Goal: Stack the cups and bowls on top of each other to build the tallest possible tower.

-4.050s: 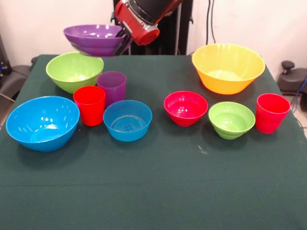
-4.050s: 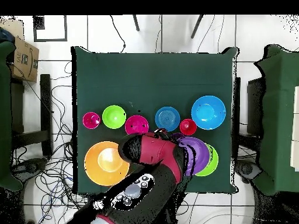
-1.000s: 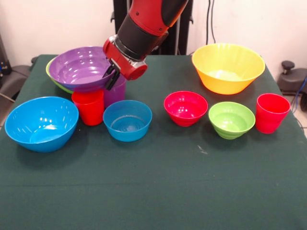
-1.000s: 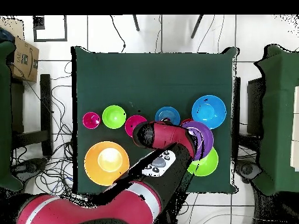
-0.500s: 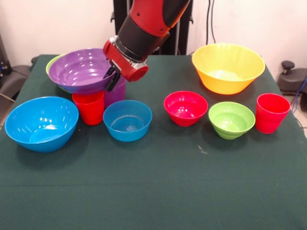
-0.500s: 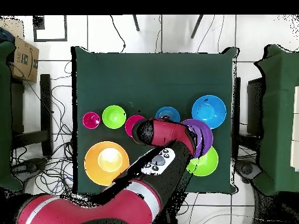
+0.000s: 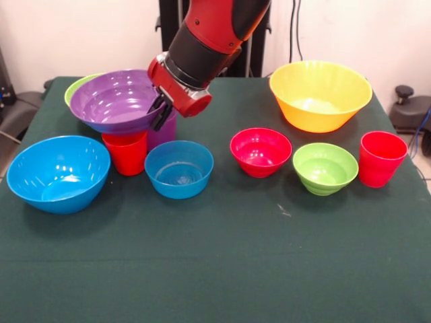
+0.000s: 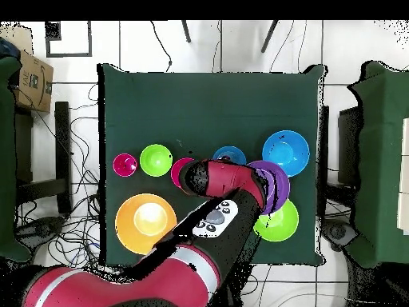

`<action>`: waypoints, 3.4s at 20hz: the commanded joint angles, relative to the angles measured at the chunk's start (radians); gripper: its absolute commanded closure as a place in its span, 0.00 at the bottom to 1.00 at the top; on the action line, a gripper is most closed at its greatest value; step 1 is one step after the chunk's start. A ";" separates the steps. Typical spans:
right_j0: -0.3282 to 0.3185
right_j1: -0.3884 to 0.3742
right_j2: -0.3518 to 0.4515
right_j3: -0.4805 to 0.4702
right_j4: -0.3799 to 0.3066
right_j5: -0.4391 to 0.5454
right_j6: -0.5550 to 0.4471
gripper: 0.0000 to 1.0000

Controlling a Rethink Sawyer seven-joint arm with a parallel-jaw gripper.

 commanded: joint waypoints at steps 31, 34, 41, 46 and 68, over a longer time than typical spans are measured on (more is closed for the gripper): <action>0.065 0.013 0.090 -0.006 -0.200 0.120 -0.036 1.00; 0.063 0.009 0.089 -0.001 -0.212 0.111 -0.032 1.00; 0.059 0.013 0.083 -0.011 -0.236 0.111 -0.030 1.00; 0.047 0.012 0.087 -0.008 -0.248 0.099 -0.032 1.00; 0.015 0.054 0.082 -0.045 -0.282 0.019 0.005 1.00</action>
